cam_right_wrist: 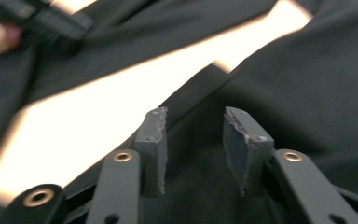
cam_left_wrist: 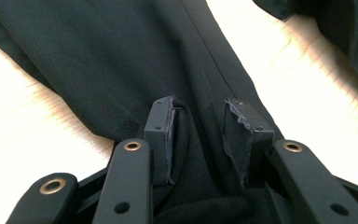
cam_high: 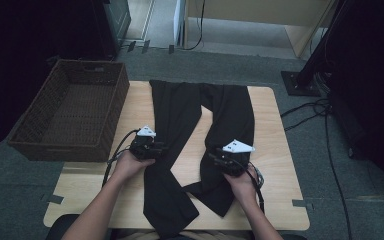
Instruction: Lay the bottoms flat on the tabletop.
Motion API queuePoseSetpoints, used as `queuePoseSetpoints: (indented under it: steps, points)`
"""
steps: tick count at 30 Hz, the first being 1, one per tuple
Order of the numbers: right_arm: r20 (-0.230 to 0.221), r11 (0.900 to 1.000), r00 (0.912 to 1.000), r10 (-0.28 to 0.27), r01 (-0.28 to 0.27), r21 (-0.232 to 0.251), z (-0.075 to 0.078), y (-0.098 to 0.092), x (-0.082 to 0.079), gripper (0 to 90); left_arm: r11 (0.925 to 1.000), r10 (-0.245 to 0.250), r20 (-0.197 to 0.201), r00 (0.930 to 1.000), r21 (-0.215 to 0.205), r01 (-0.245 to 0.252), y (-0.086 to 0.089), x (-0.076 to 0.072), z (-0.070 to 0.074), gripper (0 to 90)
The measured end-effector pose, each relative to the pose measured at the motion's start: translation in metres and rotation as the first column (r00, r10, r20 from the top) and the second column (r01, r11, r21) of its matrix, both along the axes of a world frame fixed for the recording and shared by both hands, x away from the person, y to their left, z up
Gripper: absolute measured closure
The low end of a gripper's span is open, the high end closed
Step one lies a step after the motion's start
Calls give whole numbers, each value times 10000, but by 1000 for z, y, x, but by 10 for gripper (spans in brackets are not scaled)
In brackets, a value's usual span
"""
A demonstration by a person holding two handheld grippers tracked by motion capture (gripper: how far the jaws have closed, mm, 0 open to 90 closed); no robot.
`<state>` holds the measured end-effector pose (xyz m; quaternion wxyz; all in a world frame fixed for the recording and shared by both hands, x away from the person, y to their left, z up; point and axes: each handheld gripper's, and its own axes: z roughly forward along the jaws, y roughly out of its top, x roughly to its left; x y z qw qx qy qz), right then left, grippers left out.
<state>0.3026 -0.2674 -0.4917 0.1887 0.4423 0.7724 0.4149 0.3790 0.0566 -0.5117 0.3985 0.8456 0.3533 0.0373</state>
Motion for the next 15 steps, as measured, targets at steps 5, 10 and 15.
queuePoseSetpoints:
  steps: [5, 10, 15]
  points:
    - [179, 9971, 9970, -747, 744, 179, 3, -6, 38, 540, 10000, -20, 26, 10000, 9, 20, 0, 0, 0, 636]
    - [4, 9889, 9890, -1479, 1479, 113, -1, -9, 80, 456, 10000, -36, 53, 10000, -4, 36, -1, 0, 0, 636]
    - [-386, 9732, 9732, -2266, 2278, 326, -12, -10, 109, 396, 10000, -22, 38, 10000, -51, 22, 0, -1, -1, 635]
